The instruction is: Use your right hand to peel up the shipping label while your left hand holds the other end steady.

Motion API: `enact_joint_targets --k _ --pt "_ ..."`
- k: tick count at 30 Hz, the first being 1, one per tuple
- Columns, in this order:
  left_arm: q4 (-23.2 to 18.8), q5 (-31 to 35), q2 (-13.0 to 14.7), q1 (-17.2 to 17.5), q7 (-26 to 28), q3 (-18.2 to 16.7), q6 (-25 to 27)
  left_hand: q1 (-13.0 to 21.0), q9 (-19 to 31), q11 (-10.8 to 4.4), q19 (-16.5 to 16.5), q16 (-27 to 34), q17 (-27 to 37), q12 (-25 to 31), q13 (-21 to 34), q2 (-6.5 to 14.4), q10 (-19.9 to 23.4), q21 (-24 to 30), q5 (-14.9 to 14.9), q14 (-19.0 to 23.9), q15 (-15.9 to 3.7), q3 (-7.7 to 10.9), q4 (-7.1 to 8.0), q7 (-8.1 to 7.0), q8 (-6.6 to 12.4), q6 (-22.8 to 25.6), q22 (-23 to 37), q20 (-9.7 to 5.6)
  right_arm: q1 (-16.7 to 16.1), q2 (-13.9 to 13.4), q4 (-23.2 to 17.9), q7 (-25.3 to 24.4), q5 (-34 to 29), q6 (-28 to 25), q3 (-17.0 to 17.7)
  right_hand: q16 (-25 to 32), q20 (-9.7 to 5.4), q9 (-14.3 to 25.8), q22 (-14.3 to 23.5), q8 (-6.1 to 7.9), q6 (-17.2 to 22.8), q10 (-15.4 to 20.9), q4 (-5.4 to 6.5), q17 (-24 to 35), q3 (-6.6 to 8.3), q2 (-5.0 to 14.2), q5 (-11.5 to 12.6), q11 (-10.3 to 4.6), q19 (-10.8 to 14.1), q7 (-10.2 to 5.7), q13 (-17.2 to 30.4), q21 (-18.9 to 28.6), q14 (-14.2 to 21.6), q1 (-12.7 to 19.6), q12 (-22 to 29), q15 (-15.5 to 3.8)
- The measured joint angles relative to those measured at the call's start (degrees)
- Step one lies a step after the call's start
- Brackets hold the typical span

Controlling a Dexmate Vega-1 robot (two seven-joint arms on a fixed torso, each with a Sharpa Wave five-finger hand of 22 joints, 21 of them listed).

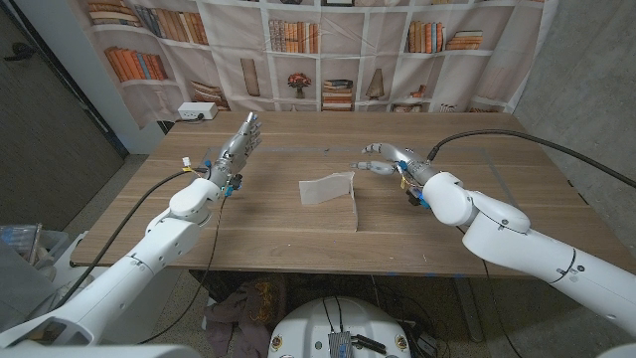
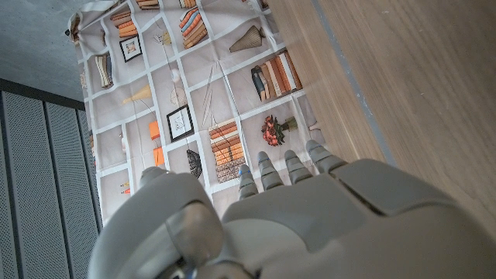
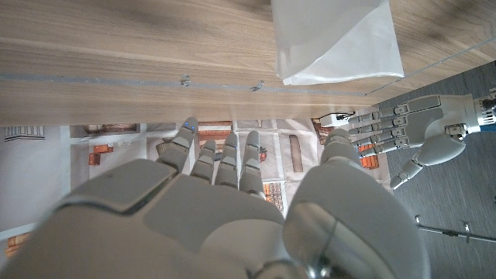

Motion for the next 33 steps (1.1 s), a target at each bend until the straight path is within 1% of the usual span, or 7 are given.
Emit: enact_joint_targets --k 3,5,6,11,20,28,33 --pt "0.21 -0.02 -0.12 0.11 -0.16 -0.02 -0.39 0.57 0.20 0.00 0.05 0.00 0.00 0.00 0.00 -0.58 0.00 0.00 -0.43 -0.32 0.11 0.00 0.00 0.12 0.00 0.12 0.00 -1.87 0.55 0.28 -0.26 0.44 -1.26 -0.86 -1.17 0.00 0.00 0.26 0.00 0.00 0.07 0.00 -0.48 0.00 0.48 0.90 0.02 0.00 0.00 -1.15 0.00 -0.28 0.00 0.90 0.00 0.00" --pt "0.37 -0.02 -0.26 0.23 -0.21 -0.04 -0.76 0.58 0.29 0.22 0.13 0.00 -0.05 0.00 0.00 -0.58 0.22 0.00 -0.58 -0.51 0.11 0.10 -0.10 0.46 0.00 0.46 -0.08 -3.83 0.97 0.55 -0.35 0.93 -2.42 -1.65 -2.07 0.00 -0.22 0.26 0.00 0.00 0.17 0.30 -0.50 0.00 0.51 1.01 0.02 -0.30 0.23 -1.24 0.00 -0.28 0.00 1.61 0.00 0.00" --pt "0.38 -0.03 -0.26 0.25 -0.22 -0.05 -0.83 0.58 0.29 0.31 0.22 -0.02 -0.10 0.00 0.00 -0.58 0.31 0.00 -0.66 -0.51 0.11 0.16 -0.16 0.51 0.00 0.51 -0.12 -4.13 1.10 0.69 -0.35 0.98 -2.49 -1.71 -2.44 0.00 -0.53 0.26 0.00 0.00 0.17 0.30 -0.65 0.00 0.65 1.05 0.02 -0.31 0.53 -1.24 0.00 -0.28 0.12 1.65 0.00 -0.12" --pt "0.54 -0.04 -0.37 0.58 -0.27 -0.10 -1.23 0.66 0.29 0.10 0.42 -0.21 -0.15 0.00 0.00 -0.49 0.51 0.00 -0.73 -0.62 0.21 0.16 -0.16 0.51 0.00 0.51 -0.14 -4.31 1.50 1.30 -0.18 1.65 -3.88 -2.38 -3.47 0.00 -1.80 0.37 0.00 0.00 0.49 0.61 -0.95 -0.24 0.96 1.05 0.03 -0.61 0.92 -1.52 -0.26 -0.28 0.63 2.10 0.00 -0.64" --pt "0.38 -0.06 -0.54 1.17 -0.20 -0.19 -1.55 0.95 0.29 -0.05 1.87 -0.05 -0.15 0.00 0.00 -0.20 1.53 0.33 -1.09 0.25 0.19 0.16 -0.16 0.82 -0.22 0.82 -0.14 -4.68 1.99 1.99 0.25 2.50 -6.35 -3.30 -4.77 0.00 -2.21 0.53 0.00 0.00 0.92 1.25 -0.95 -0.27 0.96 0.82 0.03 -0.80 1.34 -1.53 -0.27 -0.28 1.02 2.33 0.21 -1.02" --pt "-0.09 -0.03 -0.58 1.60 0.30 -0.27 -1.66 0.95 0.29 -0.20 1.88 0.32 -0.15 0.28 -0.01 -0.20 2.25 0.33 -1.09 0.95 0.52 0.15 -0.16 0.82 -0.22 0.82 -0.14 -4.69 3.03 2.99 0.55 3.63 -9.58 -4.69 -6.84 0.00 -2.92 0.80 0.00 0.46 1.52 1.95 -0.95 -0.26 0.96 0.90 0.03 -1.33 2.06 -1.32 -0.26 -0.27 1.26 2.86 0.44 -1.26" --pt "-0.18 -0.03 -0.61 1.75 0.62 -0.33 -1.66 0.96 0.28 -0.20 1.87 0.32 -0.29 0.28 -0.01 -0.21 2.25 0.03 -1.30 0.95 0.52 0.15 -0.16 0.82 -0.21 0.82 -0.13 -4.67 3.48 3.35 0.66 4.48 -11.13 -5.04 -7.65 0.00 -3.01 0.80 0.00 0.46 1.52 2.14 -0.95 -0.26 0.96 0.90 0.03 -1.12 2.15 -1.32 -0.26 -0.27 1.26 2.86 0.44 -1.26"
